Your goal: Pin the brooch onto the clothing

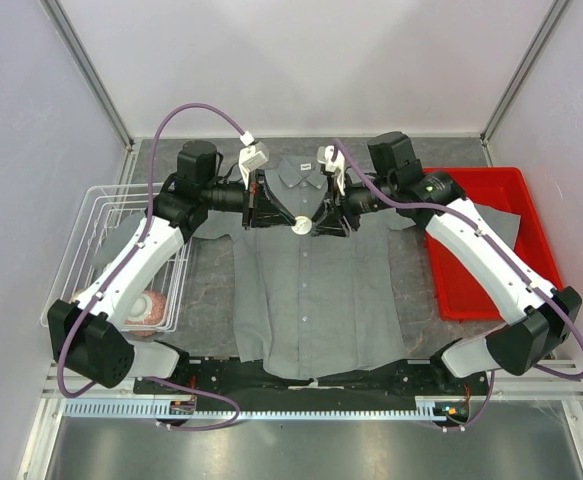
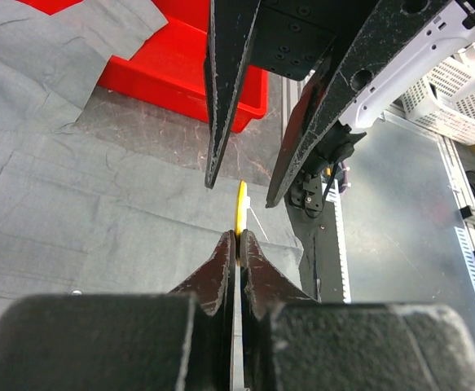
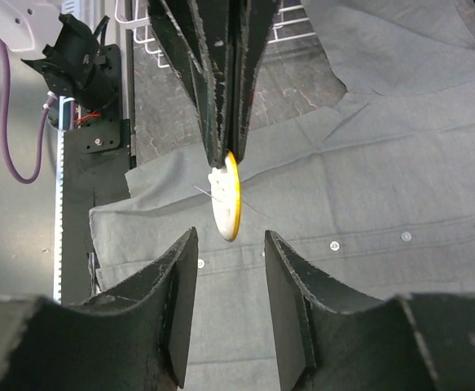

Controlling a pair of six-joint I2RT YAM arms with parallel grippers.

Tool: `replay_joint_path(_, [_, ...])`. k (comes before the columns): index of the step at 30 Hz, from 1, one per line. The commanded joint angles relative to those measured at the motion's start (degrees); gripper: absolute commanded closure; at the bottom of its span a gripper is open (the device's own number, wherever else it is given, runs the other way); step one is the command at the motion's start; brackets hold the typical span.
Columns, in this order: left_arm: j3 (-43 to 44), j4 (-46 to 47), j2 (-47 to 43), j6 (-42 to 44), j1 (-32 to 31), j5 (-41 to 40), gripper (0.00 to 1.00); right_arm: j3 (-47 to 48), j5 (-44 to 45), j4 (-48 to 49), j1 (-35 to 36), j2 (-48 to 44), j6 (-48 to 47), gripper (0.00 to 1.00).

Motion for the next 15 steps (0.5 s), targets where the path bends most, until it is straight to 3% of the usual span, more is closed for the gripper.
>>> replay_joint_path(1, [-0.05, 1.02, -2.15, -1.4, 0.02, 3.32, 0.98, 0.49, -2.33, 3.16, 1.64, -0.52, 0.65, 0.57])
replay_joint_path(6, [0.03, 0.76, -2.24, -1.23, 0.02, 3.15, 0.98, 0.93, -2.16, 3.78, 2.96, 0.53, 1.26, 0.77])
replay_joint_path(7, [-0.05, 0.67, -2.33, -1.23, 0.02, 3.15, 0.98, 0.93, -2.15, 4.13, 3.05, 0.71, 1.96, 0.92])
replay_joint_path(8, [-0.05, 0.59, -2.33, -1.14, 0.02, 3.06, 0.98, 0.85, -2.07, 4.4, 3.05, 0.71, 2.4, 1.0])
replay_joint_path(10, [0.21, 0.58, -2.42, -1.49, 0.02, 2.36, 0.98, 0.67, -1.72, 6.32, 2.97, 0.8, 5.55, 1.0])
replay_joint_path(12, [0.47, 1.63, -2.59, -3.94, 0.64, 1.05, 0.87, 0.32, -3.46, 8.43, 1.83, 1.15, 8.81, 1.0])
replay_joint_path(13, [0.56, 4.6, -2.59, -5.6, 1.25, 0.95, 0.7, 0.32, -4.08, 10.71, 1.13, 1.32, 11.87, 1.0])
replay_joint_path(15, [-0.66, 10.48, -3.03, -13.42, 4.67, 1.91, 0.56, 0.32, -5.31, 13.61, -1.06, 1.76, 15.66, 1.0])
